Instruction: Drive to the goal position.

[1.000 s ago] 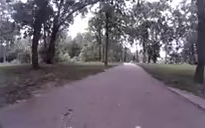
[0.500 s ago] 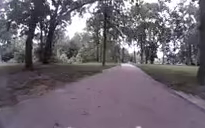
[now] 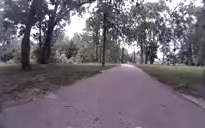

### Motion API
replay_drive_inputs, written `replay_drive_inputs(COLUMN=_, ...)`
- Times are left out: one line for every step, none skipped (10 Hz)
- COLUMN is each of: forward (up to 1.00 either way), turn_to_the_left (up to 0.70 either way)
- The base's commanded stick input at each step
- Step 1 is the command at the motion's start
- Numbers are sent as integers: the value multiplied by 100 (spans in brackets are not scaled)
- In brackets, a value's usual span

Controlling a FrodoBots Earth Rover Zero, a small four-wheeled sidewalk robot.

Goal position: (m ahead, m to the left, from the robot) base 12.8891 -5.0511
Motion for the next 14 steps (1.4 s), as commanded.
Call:
replay_drive_inputs(forward=70, turn_to_the_left=-14)
replay_drive_inputs(forward=70, turn_to_the_left=-14)
replay_drive_inputs(forward=70, turn_to_the_left=-14)
replay_drive_inputs(forward=70, turn_to_the_left=-14)
replay_drive_inputs(forward=70, turn_to_the_left=-14)
replay_drive_inputs(forward=70, turn_to_the_left=-12)
replay_drive_inputs(forward=70, turn_to_the_left=-6)
replay_drive_inputs(forward=70, turn_to_the_left=0)
replay_drive_inputs(forward=70, turn_to_the_left=0)
replay_drive_inputs(forward=70, turn_to_the_left=0)
replay_drive_inputs(forward=70, turn_to_the_left=0)
replay_drive_inputs(forward=70, turn_to_the_left=0)
replay_drive_inputs(forward=70, turn_to_the_left=0)
replay_drive_inputs(forward=70, turn_to_the_left=0)
